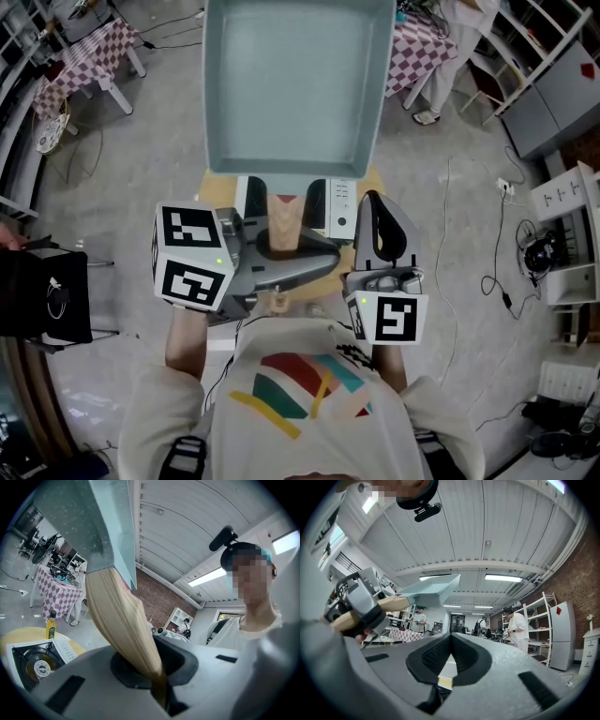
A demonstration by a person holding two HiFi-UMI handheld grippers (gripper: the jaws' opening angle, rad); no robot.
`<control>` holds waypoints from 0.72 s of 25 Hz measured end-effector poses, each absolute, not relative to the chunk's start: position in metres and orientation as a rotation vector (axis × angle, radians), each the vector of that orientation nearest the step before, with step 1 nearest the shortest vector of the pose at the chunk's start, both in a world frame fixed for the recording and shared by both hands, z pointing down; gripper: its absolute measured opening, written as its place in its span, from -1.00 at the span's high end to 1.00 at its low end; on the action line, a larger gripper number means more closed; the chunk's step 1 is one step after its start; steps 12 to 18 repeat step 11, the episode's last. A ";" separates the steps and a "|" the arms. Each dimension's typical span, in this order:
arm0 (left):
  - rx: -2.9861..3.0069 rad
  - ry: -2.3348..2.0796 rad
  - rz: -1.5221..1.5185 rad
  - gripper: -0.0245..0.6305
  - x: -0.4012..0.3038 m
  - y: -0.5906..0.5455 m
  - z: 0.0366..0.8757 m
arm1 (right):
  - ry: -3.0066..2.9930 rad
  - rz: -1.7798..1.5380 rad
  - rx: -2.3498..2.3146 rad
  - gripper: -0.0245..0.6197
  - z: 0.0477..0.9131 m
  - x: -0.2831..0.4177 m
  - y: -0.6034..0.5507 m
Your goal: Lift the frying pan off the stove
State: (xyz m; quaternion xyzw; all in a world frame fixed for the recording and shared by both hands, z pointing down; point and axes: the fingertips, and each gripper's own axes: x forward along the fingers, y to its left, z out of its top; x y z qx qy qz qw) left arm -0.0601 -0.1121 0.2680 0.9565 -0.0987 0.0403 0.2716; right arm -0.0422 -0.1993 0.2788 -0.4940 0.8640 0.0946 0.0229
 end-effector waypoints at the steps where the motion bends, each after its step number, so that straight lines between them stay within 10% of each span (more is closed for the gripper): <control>1: 2.579 -0.271 0.110 0.90 -0.060 -0.114 0.267 | 2.675 0.294 -1.529 0.94 0.278 -0.042 -0.201; 18: 2.588 -0.292 0.104 0.90 -0.056 -0.109 0.266 | 2.675 0.283 -1.525 0.94 0.280 -0.035 -0.193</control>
